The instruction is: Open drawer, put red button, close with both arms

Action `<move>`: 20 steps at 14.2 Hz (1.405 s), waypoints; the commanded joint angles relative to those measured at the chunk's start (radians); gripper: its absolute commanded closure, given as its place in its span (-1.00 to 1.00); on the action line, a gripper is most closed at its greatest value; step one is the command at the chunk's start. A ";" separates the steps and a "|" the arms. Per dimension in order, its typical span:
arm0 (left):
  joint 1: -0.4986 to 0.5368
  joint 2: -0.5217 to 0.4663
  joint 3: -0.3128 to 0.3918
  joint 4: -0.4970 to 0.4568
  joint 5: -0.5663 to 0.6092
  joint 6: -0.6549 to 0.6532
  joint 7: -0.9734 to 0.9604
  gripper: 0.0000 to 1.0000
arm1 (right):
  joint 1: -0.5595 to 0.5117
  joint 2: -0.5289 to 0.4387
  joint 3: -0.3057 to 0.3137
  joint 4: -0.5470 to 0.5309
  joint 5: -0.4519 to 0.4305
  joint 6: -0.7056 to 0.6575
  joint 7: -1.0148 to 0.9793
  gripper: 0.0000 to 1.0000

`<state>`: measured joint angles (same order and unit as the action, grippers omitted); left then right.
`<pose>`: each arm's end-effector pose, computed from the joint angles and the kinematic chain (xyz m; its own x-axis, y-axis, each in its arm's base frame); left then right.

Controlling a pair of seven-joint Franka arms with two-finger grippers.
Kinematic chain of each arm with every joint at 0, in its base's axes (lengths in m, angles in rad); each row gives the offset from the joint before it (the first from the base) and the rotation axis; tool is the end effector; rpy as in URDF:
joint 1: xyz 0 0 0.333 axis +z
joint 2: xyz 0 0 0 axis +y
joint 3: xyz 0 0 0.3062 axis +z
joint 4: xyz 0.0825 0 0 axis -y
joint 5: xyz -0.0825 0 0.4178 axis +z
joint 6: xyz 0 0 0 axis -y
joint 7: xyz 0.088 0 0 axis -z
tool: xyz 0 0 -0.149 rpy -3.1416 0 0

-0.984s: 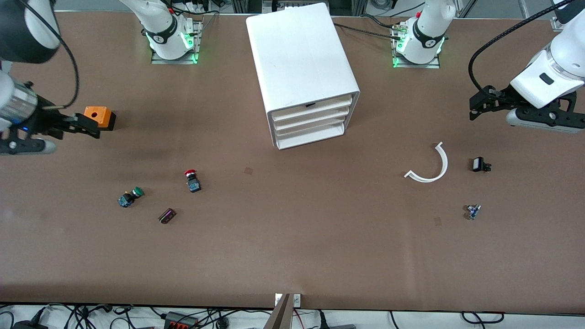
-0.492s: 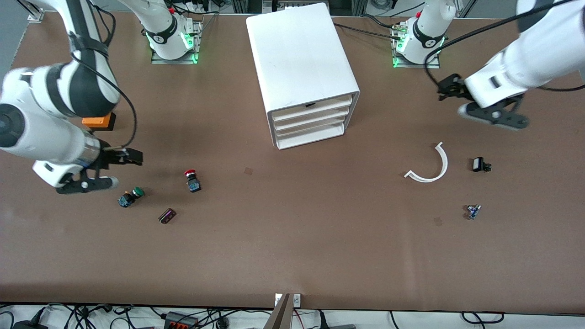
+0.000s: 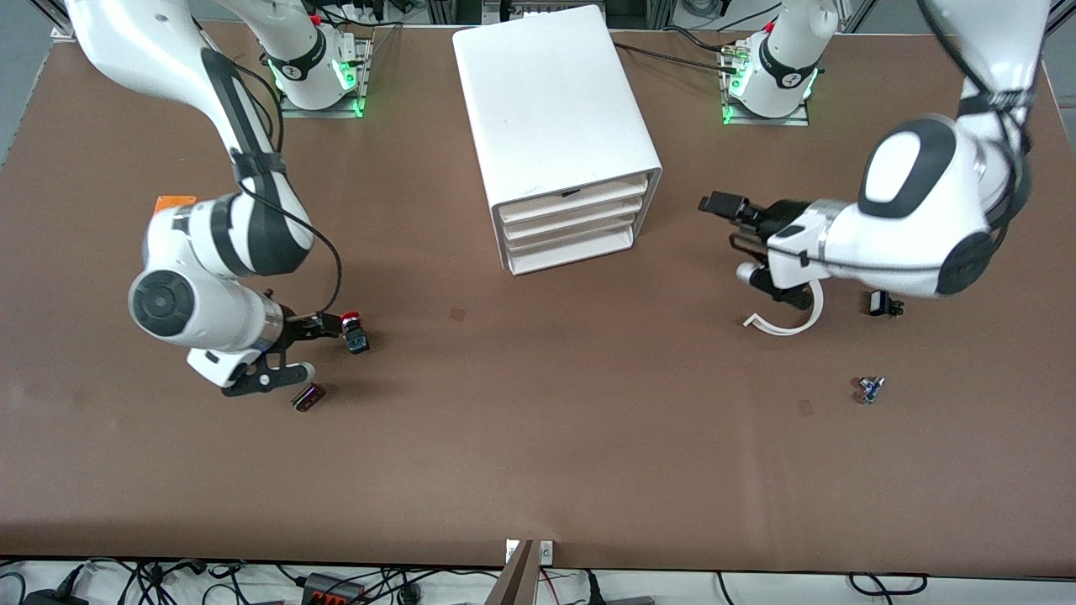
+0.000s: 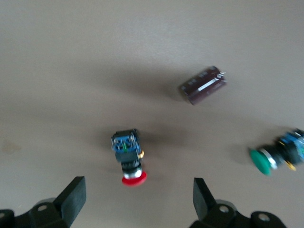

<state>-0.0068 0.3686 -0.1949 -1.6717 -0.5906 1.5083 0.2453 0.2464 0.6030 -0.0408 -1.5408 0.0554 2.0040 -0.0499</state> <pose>0.5823 -0.1989 0.3336 0.8393 -0.4249 -0.3393 -0.1119 -0.7455 0.6570 0.6874 0.1515 0.2217 0.9629 0.2320 -0.1376 0.2300 -0.9727 -0.0303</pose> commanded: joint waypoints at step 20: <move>-0.056 0.207 -0.092 -0.344 -0.577 0.277 0.747 0.44 | 0.034 0.153 -0.005 -0.005 0.017 0.033 -0.196 0.90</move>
<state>-0.0634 0.5753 -0.2855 -2.0087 -1.1434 1.7774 0.9674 0.2875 0.7672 -0.0457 -1.5438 0.0556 2.0376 -0.2135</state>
